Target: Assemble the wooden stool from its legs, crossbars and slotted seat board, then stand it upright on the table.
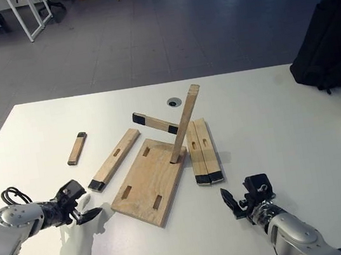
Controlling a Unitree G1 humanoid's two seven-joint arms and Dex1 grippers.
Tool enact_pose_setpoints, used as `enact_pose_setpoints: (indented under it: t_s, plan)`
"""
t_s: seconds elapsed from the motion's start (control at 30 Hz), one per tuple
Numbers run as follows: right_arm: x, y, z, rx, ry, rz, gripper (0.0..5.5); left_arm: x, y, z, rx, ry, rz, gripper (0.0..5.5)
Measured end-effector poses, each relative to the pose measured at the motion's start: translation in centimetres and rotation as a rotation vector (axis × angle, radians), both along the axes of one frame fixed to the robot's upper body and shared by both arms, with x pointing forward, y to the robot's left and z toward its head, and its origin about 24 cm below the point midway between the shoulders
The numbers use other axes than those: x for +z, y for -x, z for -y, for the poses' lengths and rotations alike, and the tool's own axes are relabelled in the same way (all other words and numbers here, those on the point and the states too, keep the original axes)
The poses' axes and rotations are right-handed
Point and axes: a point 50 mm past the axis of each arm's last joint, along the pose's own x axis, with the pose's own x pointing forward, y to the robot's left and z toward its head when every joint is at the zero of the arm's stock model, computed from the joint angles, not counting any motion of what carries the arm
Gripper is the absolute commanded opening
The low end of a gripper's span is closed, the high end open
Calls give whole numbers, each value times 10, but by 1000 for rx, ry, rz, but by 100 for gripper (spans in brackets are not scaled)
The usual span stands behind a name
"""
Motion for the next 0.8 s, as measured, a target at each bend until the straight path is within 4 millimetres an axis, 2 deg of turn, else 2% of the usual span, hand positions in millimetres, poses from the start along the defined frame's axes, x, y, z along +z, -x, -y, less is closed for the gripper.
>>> enact_pose_setpoints:
  t_s: [0.1, 0.2, 0.33, 0.47, 0.6, 0.67, 0.8]
  plan:
    - [-9, -3, 1, 16, 13, -11, 371, -3, -13, 3, -46, -124, 111, 415]
    - [-19, -10, -3, 9, 13, 7, 371, -5, -17, 6, -41, -170, 165, 415]
    - [-28, -22, -16, 37, 10, 49, 371, -6, -17, 11, -33, -171, 176, 415]
    - [-31, -33, -20, 39, 17, 77, 371, -5, -16, 14, -30, -173, 173, 415]
    - [-34, -44, -17, 31, 29, 94, 371, -6, -15, 19, -34, -158, 171, 415]
    - [-35, -47, -15, 27, 32, 101, 371, -7, -12, 29, -35, -107, 154, 415]
    - [-35, -43, -3, 12, 55, 100, 371, -8, -5, 43, -51, -28, 114, 415]
